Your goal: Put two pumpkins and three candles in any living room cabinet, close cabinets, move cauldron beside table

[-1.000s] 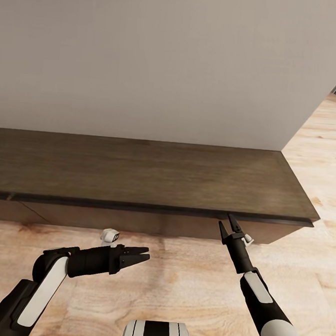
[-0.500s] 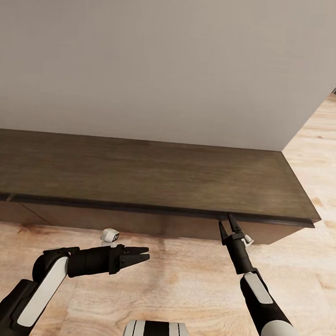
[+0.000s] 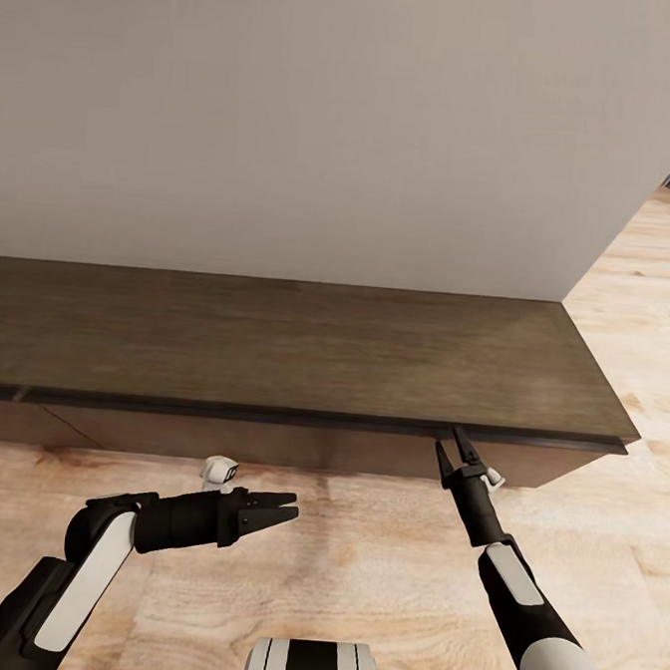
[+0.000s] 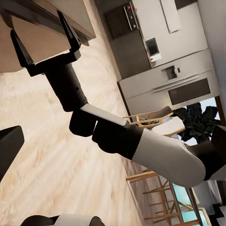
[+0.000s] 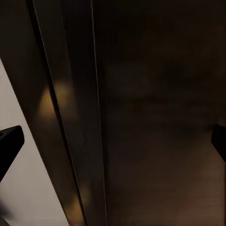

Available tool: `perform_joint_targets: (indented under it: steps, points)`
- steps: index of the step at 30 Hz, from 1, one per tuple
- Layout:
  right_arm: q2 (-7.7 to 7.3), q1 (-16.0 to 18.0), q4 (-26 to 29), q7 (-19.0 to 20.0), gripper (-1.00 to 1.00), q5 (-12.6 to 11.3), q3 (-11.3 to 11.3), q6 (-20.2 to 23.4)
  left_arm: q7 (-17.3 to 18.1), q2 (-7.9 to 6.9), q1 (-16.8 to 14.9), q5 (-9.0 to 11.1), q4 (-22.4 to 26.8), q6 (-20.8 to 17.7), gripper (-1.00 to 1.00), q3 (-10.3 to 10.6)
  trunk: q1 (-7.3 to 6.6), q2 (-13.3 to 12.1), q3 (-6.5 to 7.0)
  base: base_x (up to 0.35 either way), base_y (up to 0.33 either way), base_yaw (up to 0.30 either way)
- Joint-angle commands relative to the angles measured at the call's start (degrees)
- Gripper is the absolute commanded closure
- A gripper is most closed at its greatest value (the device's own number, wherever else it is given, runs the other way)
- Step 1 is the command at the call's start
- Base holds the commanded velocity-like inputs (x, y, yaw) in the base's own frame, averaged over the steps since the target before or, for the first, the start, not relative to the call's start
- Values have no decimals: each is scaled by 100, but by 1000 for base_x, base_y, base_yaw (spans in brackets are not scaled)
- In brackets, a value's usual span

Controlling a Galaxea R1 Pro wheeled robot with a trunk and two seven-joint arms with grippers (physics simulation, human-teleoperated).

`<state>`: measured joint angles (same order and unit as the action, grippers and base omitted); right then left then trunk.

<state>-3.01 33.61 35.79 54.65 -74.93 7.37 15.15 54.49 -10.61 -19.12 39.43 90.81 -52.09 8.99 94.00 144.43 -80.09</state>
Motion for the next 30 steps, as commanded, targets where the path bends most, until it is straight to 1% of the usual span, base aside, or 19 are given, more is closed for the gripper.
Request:
perform_joint_targets:
  steps: [1, 12, 13, 30]
  points:
    - [2, 5, -1, 7, -100, -39, -15, 59, 0, -3, -4, 21, -2, -24, -100, 6, -1, 1, -2, 0, 0, 0]
    - [9, 5, -2, 2, -100, -39, -16, 59, 8, -3, -4, 21, -2, -28, -100, 6, -1, 1, -2, 0, 0, 0]
    - [10, 5, -2, 2, 100, -39, -16, 59, 9, -3, -4, 21, -2, -29, -100, 6, -1, 1, -2, 0, 0, 0]
    - [9, 5, -4, -5, 100, -39, -16, 59, 9, -3, -4, 21, -2, -29, -100, 6, -1, 1, -2, 0, 0, 0]
